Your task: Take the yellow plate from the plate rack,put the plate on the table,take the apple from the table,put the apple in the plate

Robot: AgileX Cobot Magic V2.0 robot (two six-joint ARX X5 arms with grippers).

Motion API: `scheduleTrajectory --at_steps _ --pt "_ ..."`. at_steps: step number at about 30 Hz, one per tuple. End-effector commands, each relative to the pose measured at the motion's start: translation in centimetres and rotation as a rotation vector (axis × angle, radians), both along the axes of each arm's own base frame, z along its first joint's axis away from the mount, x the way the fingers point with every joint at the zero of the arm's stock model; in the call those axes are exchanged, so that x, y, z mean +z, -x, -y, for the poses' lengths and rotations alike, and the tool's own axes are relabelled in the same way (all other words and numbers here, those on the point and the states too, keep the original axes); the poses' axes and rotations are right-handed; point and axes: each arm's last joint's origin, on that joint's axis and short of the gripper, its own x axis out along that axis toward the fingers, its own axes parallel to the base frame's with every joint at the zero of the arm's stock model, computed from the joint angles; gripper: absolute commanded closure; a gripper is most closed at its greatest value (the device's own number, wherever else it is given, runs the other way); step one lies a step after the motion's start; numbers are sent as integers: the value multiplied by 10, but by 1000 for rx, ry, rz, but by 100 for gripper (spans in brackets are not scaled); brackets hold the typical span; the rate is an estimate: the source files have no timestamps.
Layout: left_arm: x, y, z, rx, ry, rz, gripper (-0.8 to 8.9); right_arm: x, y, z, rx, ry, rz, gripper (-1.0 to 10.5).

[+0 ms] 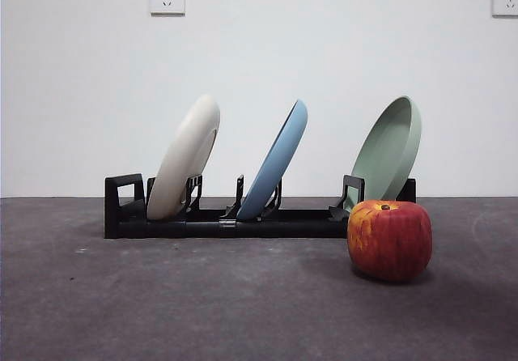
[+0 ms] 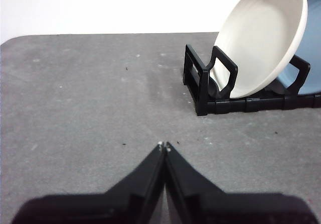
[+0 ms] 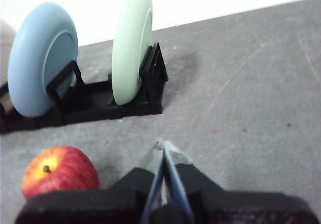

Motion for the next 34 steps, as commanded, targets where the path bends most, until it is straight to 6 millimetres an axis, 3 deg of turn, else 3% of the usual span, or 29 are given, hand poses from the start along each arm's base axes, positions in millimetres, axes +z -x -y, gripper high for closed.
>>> scheduleTrajectory --at_steps 1,11,22,28,34 --pt "-2 0 0 11 35 3 819 0 0 0 -16 -98 -21 956" --pt "25 1 0 36 235 28 819 37 -2 0 -21 -129 -26 957" --pt "86 -4 2 -21 256 54 819 96 -23 -6 73 -121 -110 956" --pt "121 -21 5 -127 270 -8 819 121 -46 -13 218 -127 -171 954" --pt "149 -57 12 -294 307 -146 819 136 -73 -20 339 -93 -275 947"
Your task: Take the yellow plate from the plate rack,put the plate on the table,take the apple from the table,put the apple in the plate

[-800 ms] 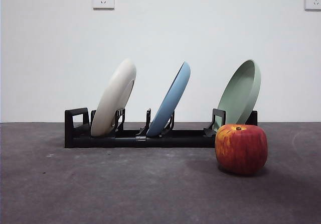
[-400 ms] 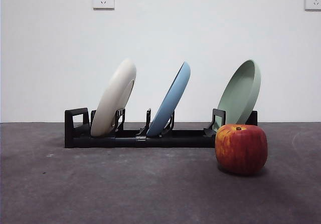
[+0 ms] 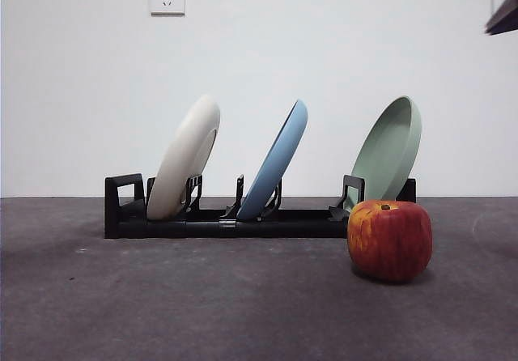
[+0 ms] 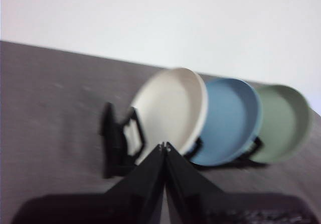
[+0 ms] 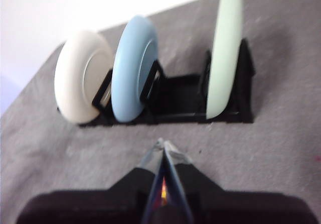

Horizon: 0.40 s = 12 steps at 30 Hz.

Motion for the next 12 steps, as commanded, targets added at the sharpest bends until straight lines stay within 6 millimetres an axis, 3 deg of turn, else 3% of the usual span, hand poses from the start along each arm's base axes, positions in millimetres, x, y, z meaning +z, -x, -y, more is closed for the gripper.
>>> scheduleTrajectory --at_steps 1,6,8,10,12 --pt "9 -22 3 -94 23 -68 819 6 -12 -3 65 39 -31 946" --pt "25 -64 9 -229 15 -156 813 12 -30 -7 148 51 -107 931" --pt "30 -82 12 -245 19 -205 802 15 -36 -8 151 51 -121 837" --pt "35 -97 16 -259 14 -241 702 18 -40 -9 151 51 -128 721" --pt "39 -113 21 -277 -1 -263 566 20 -43 -9 151 51 -128 685"
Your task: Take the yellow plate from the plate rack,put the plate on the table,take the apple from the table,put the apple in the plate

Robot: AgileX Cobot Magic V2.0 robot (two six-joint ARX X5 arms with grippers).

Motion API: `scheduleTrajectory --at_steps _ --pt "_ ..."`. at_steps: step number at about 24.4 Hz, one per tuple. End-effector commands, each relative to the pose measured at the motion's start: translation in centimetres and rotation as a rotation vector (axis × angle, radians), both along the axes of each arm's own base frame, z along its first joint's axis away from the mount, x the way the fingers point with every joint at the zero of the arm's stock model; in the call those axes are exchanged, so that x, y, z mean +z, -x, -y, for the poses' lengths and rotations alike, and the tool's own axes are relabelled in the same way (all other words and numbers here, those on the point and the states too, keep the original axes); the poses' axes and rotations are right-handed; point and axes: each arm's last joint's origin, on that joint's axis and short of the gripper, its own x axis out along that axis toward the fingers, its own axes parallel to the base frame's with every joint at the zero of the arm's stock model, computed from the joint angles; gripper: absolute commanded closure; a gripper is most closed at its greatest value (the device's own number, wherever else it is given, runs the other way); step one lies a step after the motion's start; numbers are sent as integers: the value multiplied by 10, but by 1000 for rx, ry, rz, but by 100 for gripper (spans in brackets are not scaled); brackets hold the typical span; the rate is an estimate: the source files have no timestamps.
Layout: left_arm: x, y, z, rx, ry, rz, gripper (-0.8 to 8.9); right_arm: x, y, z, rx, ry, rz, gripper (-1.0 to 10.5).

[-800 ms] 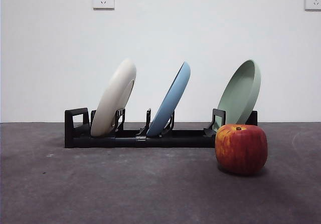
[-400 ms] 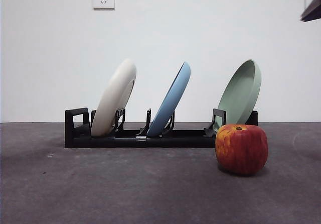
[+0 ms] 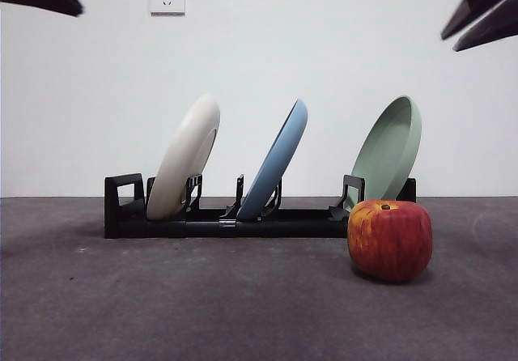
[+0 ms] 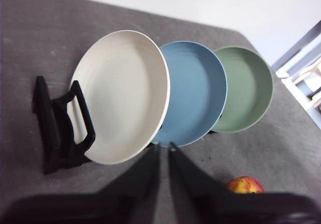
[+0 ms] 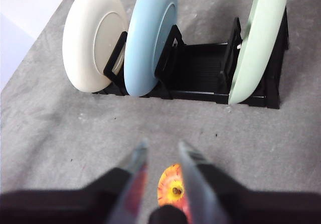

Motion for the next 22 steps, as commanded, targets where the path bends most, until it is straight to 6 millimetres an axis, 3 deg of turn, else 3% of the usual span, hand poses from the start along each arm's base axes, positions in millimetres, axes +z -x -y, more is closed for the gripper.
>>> scheduleTrajectory --at_steps 1,6,10,17,22 --pt "5 -23 9 -48 -29 -16 542 4 -4 -1 9 7 14 685" --pt "17 -75 46 -141 -37 -34 534 3 -8 -1 8 8 7 686" --pt "8 -108 77 -131 -110 -88 534 3 -8 -1 8 8 4 689" --pt "-32 -136 99 -117 -189 -163 534 3 -7 -1 6 9 2 690" --pt "-36 -142 101 -134 -196 -121 535 3 -8 -1 5 10 3 690"
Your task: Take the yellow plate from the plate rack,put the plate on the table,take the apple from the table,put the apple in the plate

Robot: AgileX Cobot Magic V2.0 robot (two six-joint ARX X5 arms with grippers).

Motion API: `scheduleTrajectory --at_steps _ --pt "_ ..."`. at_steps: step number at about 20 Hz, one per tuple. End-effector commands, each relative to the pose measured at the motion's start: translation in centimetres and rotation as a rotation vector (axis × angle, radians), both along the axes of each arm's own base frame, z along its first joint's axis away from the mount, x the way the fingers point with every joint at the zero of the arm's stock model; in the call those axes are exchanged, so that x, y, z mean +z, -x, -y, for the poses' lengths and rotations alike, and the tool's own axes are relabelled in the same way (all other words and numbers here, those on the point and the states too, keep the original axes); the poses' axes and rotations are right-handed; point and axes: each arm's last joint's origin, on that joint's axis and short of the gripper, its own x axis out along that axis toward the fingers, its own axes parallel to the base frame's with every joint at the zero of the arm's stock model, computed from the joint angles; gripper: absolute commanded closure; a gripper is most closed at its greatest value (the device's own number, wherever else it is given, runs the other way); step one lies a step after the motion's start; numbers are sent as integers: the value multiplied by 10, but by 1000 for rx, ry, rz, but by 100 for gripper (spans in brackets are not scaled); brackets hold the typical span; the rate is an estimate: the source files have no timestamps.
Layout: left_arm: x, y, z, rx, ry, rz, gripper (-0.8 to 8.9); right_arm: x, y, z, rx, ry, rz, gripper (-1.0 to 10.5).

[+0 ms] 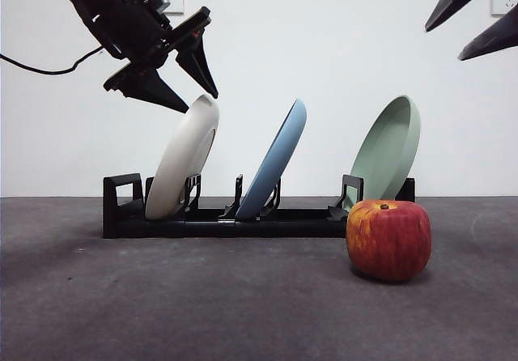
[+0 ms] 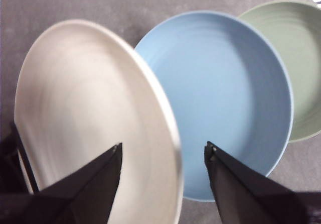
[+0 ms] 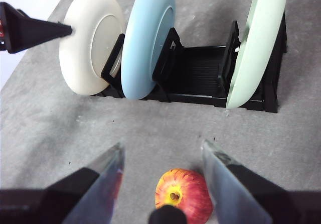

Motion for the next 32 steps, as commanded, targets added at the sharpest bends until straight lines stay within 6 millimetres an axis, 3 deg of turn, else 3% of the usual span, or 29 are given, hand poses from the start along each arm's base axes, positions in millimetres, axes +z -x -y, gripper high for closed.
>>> scheduleTrajectory --at_steps 1,4,6,7,14,19,23,26,32 --pt "0 0 1 -25 -7 17 535 1 -1 0 1 8 11 690" --pt "-3 1 0 -25 -18 -13 566 1 -1 0 1 8 11 691" --pt "-4 2 0 -37 -33 -15 772 1 -1 0 1 8 11 695" --pt "-4 2 0 -41 -38 -15 830 1 -1 0 1 8 10 695" --pt "3 4 0 -61 -20 -18 822 1 -1 0 1 8 10 695" --pt "54 22 4 -115 15 54 822 1 -1 0 1 8 10 695" --pt "111 57 12 -187 10 129 822 1 -1 0 1 8 10 695" --pt "149 96 13 -266 -12 197 822 1 -1 0 0 8 11 695" --pt "195 190 -6 -384 -17 292 822 1 -1 0 0 8 11 694"
